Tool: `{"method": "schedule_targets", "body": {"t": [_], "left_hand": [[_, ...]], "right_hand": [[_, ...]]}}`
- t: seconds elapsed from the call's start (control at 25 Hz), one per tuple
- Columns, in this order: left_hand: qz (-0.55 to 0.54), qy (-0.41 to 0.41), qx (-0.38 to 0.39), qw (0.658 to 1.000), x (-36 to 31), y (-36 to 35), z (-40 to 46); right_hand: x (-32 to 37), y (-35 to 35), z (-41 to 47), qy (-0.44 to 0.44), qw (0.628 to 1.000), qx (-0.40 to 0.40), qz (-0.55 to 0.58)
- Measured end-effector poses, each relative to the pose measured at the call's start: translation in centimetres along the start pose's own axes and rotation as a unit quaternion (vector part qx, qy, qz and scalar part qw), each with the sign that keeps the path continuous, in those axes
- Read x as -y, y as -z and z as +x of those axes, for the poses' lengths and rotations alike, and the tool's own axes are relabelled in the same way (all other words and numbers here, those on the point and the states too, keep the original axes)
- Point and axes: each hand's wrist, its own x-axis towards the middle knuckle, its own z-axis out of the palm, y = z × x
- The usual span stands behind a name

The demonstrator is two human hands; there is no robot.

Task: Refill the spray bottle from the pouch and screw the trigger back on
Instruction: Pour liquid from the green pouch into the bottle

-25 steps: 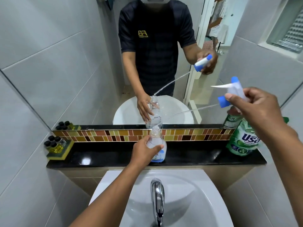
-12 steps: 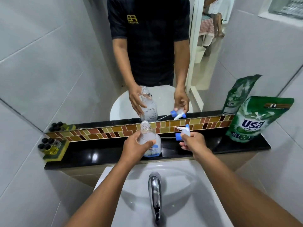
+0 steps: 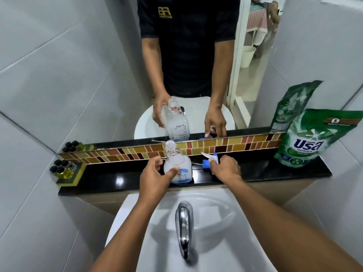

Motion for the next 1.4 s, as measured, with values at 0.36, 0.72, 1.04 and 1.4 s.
{"method": "schedule_targets", "body": {"t": [0.36, 0.72, 1.04, 1.4], "left_hand": [[0.045, -0.121, 0.12, 0.984, -8.0, -7.4, -6.2], [0.163, -0.341, 0.189, 0.907, -27.8, -21.8, -3.1], [0.205, -0.371, 0.193, 0.885, -28.1, -19.9, -3.7], [0.13, -0.361, 0.182, 0.906, -24.5, -0.2, -3.1]], "right_hand": [[-7.5, 13.9, -4.8, 0.021, 0.942, -0.185, 0.281], [-14.3, 19.7, -5.0, -0.038, 0.896, -0.223, 0.383], [-16.1, 16.8, -4.9, -0.14, 0.848, -0.136, 0.493], [-9.7, 12.2, -8.4, -0.134, 0.707, 0.013, 0.694]]}}
